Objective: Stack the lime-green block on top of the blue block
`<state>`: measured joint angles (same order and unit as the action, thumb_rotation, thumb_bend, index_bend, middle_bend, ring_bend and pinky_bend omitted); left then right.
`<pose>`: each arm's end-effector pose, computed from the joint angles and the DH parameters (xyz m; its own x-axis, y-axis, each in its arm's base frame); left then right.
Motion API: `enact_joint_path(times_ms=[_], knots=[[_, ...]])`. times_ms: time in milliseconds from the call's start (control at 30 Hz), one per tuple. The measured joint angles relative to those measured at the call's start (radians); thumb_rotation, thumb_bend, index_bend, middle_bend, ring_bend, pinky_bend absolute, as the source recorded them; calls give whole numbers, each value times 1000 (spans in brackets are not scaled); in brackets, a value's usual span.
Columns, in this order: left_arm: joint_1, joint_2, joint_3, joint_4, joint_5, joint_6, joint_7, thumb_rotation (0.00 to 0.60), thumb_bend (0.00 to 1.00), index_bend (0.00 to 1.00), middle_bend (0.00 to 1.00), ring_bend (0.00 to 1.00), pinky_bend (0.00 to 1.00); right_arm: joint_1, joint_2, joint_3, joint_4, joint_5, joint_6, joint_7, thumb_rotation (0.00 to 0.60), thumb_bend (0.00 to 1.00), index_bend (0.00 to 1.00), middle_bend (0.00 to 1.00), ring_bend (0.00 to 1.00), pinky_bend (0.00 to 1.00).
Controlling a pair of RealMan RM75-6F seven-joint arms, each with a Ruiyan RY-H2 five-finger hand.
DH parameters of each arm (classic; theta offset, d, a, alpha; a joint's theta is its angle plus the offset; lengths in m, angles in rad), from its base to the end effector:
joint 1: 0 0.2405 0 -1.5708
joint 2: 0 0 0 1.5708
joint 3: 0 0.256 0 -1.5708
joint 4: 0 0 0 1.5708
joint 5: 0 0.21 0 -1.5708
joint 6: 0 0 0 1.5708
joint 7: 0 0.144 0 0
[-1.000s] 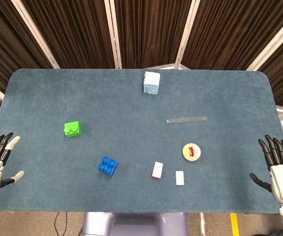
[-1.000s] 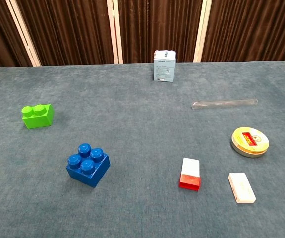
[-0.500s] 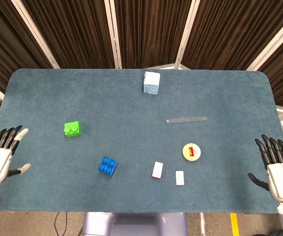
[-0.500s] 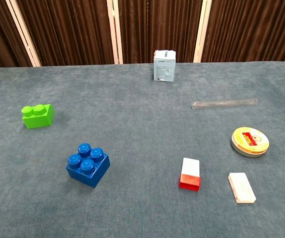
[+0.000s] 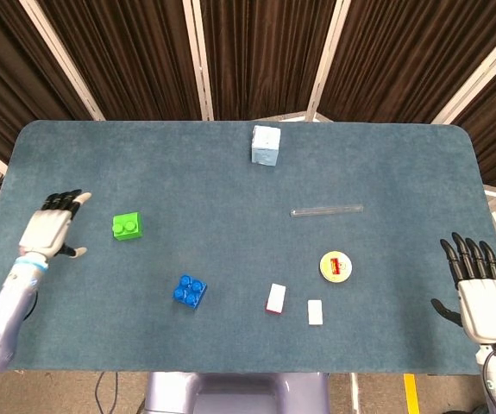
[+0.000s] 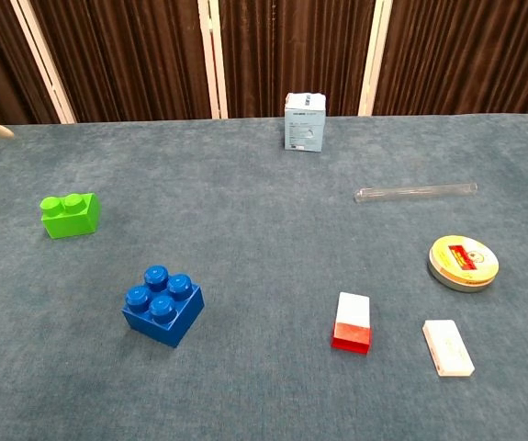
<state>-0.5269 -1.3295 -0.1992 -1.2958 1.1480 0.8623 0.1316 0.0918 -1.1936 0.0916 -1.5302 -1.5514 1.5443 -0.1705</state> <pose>-0.2959 0.3494 0.0842 0.4758 0.2765 0.8350 0.8753 -0.0559 -0.4803 -0.3058 -0.1917 0.1536 0.5459 0.1107 0.8305 -0.8322 -0.0428 0.5528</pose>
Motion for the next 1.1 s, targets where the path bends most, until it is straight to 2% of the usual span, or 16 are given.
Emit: enact_joint_path(times_ms=[167,367,500,600,700,767,1100], knots=[[-56,-76,-4,84,-32,-65,12,600,13,77,113,112,128,9,-9,3,11,23,-26,-15,600,0,11,0,0,0],[-110,-167,-2,180,-49,-107,24,600,173,122,135,154,180,16,-15,10,19,43,-42,-22,600,0,11,0,0,0],[-142,-226,-3,240,-73,-144,36,600,176,140,165,172,186,20,-17,15,30,62,-53,-26,600,0,11,0,0,0],[-166,-269,-5,286,-87,-163,38,600,175,196,250,246,241,21,-18,16,33,66,-57,-22,600,0,11,0,0,0],[-183,-302,-8,321,-89,-163,37,600,178,331,407,377,341,22,-16,17,35,71,-59,-17,600,0,11,0,0,0],[-187,-313,-9,331,-85,-154,32,600,180,408,473,434,381,22,-15,18,37,73,-59,-14,600,0,11,0,0,0],[-176,-266,0,258,-13,-95,-29,600,179,445,495,454,388,21,-17,17,42,82,-60,-14,600,0,11,0,0,0]])
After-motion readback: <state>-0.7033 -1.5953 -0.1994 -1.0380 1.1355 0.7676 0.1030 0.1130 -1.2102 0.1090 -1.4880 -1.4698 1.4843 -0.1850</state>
